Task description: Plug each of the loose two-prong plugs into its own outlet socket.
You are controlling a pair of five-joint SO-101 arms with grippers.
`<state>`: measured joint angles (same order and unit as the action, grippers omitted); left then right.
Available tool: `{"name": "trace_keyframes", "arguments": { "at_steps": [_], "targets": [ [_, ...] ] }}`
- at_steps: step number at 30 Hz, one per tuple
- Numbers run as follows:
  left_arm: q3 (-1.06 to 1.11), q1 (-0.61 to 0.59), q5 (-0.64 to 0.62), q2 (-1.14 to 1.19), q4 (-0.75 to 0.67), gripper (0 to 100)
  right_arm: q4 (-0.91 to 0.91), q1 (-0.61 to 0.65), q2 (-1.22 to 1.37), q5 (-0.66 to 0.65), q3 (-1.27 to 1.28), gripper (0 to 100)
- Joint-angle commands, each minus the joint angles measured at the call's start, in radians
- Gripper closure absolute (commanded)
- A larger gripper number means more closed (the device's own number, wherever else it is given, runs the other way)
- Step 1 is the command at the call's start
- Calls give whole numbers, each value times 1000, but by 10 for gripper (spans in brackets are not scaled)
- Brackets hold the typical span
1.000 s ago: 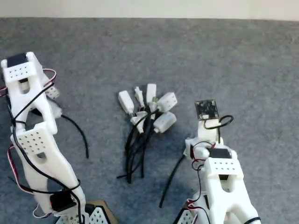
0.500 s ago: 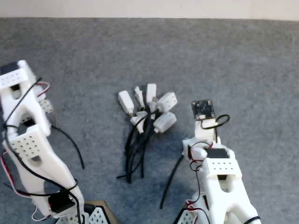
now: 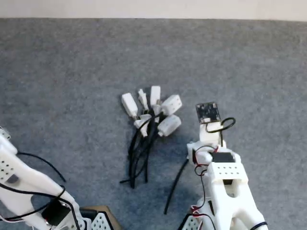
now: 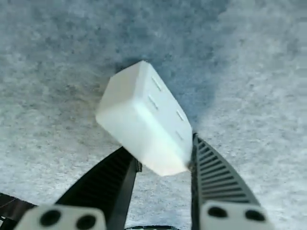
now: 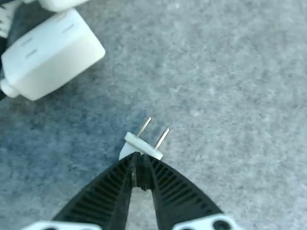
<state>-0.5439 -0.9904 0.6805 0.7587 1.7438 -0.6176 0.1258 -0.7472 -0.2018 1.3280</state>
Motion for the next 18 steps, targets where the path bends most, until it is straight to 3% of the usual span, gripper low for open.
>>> {"name": "trace_keyframes", "arguments": {
  "at_steps": [1, 6, 11, 14, 18],
  "targets": [
    [-7, 36, 18, -50, -21, 904, 21, 8, 13, -9, -4, 992],
    [-10, 209, -28, -56, -127, 940, 21, 8, 13, -9, -4, 992],
    [-12, 484, -14, -59, -132, 957, 44, 8, 13, -9, -2, 992],
    [-4, 657, 91, -94, -118, 961, 54, 8, 13, -9, -1, 992],
    [2, 839, 338, -185, 21, 961, 54, 8, 13, -9, -1, 992]
  ]
}}
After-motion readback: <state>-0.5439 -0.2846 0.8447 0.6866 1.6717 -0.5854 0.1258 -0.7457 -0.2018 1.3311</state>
